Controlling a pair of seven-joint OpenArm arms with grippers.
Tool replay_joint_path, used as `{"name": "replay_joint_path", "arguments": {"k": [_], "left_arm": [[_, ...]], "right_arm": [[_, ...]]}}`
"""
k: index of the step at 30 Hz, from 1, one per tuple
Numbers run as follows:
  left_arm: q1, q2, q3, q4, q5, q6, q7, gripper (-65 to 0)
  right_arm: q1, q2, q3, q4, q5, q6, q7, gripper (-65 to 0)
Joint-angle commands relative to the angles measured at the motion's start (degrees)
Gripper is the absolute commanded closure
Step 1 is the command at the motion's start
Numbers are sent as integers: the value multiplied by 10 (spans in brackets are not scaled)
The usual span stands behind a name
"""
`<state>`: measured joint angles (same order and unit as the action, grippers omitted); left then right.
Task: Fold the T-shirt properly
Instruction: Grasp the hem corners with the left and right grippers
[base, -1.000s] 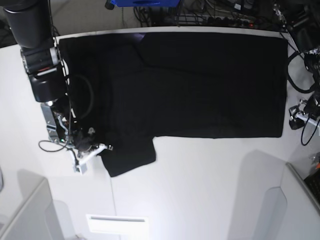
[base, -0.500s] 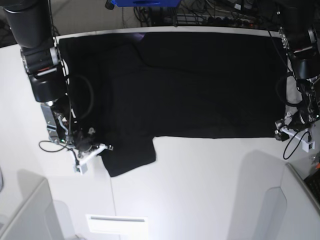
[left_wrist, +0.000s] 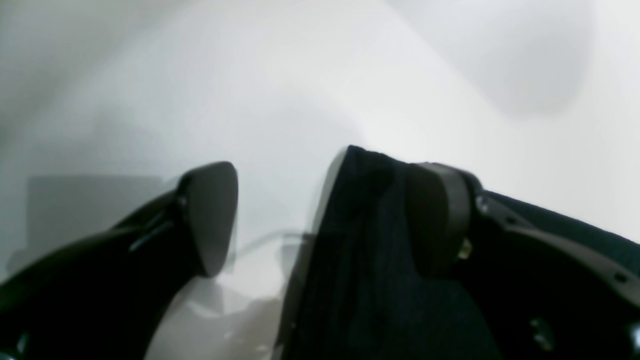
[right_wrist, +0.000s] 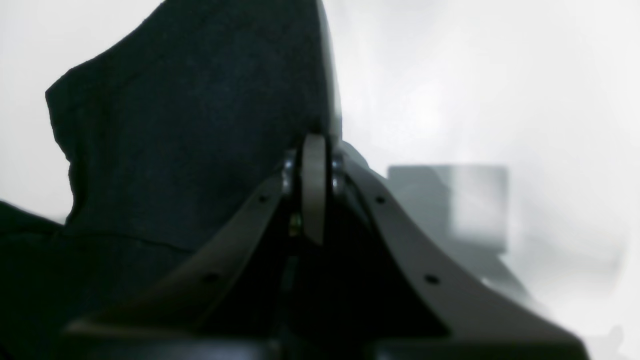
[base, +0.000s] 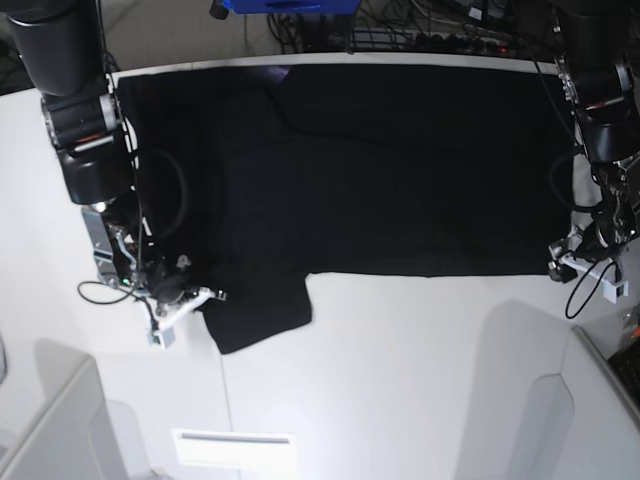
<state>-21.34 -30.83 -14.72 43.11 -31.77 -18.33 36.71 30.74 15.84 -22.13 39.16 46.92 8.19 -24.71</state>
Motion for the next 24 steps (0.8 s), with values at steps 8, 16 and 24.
{"name": "replay_joint_path", "arguments": {"k": [8, 16, 24], "left_arm": [[-70, -3, 69, -97, -7, -1, -45, -492], [-65, 5, 72, -83, -7, -1, -45, -413], [-64, 18, 73, -83, -7, -1, -45, 0]], "right_arm": [[6, 2, -1, 0, -10, -5, -25, 0], [5, 4, -1, 0, -10, -5, -25, 0], [4, 5, -1, 0, -10, -5, -21, 0]]}}
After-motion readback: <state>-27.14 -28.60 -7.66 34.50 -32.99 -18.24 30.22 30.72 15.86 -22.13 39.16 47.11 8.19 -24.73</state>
